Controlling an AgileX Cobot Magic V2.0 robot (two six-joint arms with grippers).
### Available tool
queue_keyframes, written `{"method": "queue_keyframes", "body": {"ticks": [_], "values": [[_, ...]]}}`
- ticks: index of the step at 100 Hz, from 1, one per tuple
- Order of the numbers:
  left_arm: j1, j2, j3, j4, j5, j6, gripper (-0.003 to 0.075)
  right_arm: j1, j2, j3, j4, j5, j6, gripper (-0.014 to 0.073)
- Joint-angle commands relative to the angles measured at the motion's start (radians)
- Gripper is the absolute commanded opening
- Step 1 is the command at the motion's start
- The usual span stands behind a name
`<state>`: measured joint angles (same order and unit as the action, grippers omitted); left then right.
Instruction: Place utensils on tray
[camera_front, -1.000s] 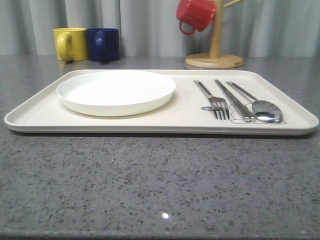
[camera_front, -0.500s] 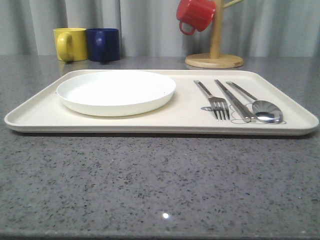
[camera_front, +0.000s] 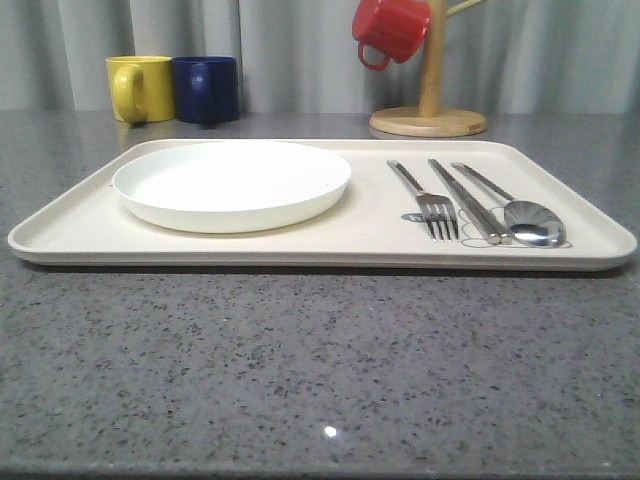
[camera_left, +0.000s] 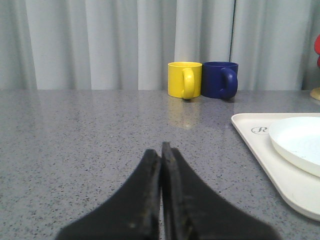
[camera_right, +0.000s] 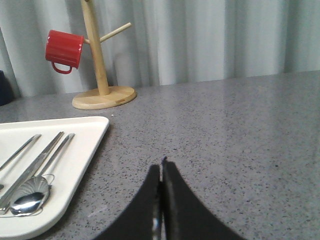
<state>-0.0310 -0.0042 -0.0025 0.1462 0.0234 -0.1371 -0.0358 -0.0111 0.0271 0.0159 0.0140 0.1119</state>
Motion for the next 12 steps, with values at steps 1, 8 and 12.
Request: {"method": "queue_keyframes", "body": {"ticks": [1, 8, 12], "values": [[0.003, -0.033, 0.04, 0.0, -0.085, -0.01, -0.0018, -0.007, -0.022, -0.017, -0.004, -0.083, -0.009, -0.0069], [0.003, -0.033, 0.04, 0.0, -0.085, -0.01, -0.0018, -0.007, -0.022, -0.017, -0.004, -0.083, -0.009, -0.0069], [0.003, -0.033, 0.04, 0.0, -0.085, -0.01, -0.0018, -0.007, -0.022, -0.017, -0.004, -0.083, -0.009, -0.0069]]}}
